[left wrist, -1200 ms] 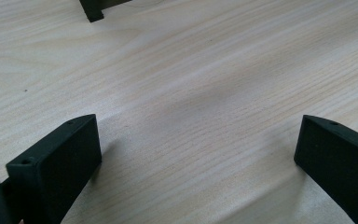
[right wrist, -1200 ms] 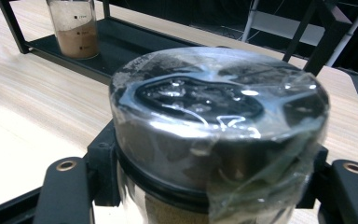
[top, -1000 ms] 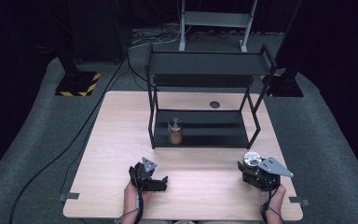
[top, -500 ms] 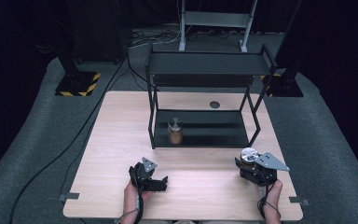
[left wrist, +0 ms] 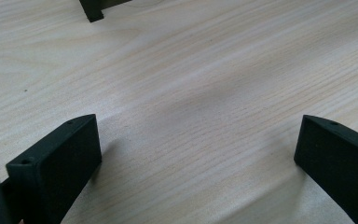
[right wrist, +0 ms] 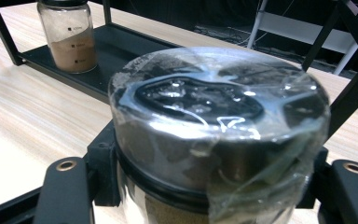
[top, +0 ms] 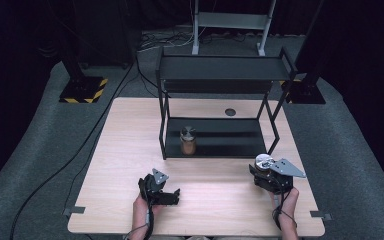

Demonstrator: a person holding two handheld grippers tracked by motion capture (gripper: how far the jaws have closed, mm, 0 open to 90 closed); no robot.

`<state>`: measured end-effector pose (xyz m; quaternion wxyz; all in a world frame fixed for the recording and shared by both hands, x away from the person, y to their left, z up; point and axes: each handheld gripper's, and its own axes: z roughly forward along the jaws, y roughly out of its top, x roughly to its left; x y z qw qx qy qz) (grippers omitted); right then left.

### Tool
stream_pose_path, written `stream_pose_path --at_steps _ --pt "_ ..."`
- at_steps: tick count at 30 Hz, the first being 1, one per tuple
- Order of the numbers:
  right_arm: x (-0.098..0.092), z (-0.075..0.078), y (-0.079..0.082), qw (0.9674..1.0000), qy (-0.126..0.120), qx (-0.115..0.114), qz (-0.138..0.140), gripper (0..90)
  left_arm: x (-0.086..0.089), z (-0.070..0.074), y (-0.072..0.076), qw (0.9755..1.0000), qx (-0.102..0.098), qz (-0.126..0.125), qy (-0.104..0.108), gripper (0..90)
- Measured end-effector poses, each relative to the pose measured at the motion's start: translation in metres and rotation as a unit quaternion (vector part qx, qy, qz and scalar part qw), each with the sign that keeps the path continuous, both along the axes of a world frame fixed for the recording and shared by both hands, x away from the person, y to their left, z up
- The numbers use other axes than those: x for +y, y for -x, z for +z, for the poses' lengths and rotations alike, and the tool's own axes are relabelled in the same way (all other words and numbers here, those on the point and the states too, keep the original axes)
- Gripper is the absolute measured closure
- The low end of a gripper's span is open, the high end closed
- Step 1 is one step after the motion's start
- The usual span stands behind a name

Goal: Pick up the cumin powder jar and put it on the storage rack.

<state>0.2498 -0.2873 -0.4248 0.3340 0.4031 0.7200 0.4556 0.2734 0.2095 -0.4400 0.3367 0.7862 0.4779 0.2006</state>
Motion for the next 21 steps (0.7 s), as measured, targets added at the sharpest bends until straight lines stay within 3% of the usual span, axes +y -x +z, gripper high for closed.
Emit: stream_pose_path --at_steps 21 --pt "0.006 0.005 -0.021 1.0 0.001 -0.008 -0.001 30.7 0.0 0.0 0.0 1.0 0.0 0.0 0.0 0.0"
